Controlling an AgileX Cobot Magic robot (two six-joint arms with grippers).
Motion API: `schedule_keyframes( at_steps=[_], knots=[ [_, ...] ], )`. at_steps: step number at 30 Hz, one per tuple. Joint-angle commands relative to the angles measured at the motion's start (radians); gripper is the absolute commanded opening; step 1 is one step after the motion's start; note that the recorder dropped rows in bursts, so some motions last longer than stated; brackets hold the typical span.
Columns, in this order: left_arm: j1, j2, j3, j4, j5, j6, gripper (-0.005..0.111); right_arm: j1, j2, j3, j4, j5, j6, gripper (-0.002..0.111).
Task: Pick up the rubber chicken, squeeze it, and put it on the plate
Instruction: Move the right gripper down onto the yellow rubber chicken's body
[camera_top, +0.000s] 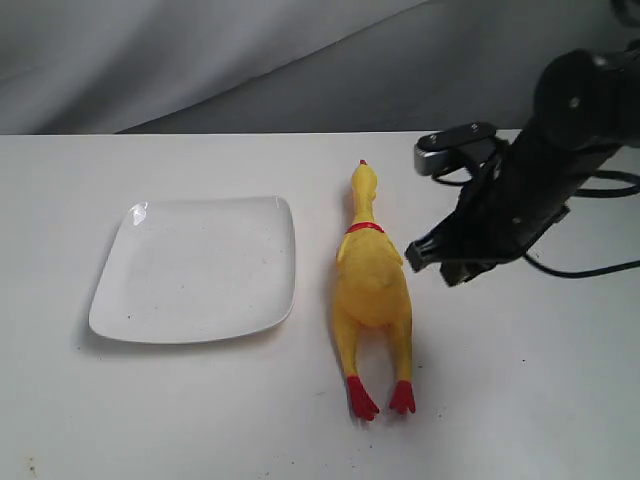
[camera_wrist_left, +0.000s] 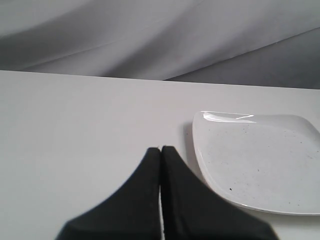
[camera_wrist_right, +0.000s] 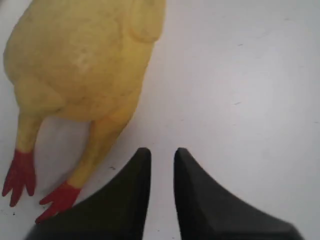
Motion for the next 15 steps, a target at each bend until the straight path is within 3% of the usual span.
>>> schedule_keyframes(
  at_steps=[1,5,15],
  knots=[
    [0.002,-0.003,0.004,-0.008,-0.005,-0.004,0.001,0.074,0.045,-0.008,0.008,0.013,-0.035,0.04],
    [0.002,-0.003,0.004,-0.008,-0.005,-0.004,0.001,0.127,0.068,-0.006,0.008,0.009,-0.035,0.053],
    [0.002,-0.003,0.004,-0.008,-0.005,-0.004,0.001,0.172,0.168,-0.006,-0.064,-0.087,0.043,0.053]
  ],
)
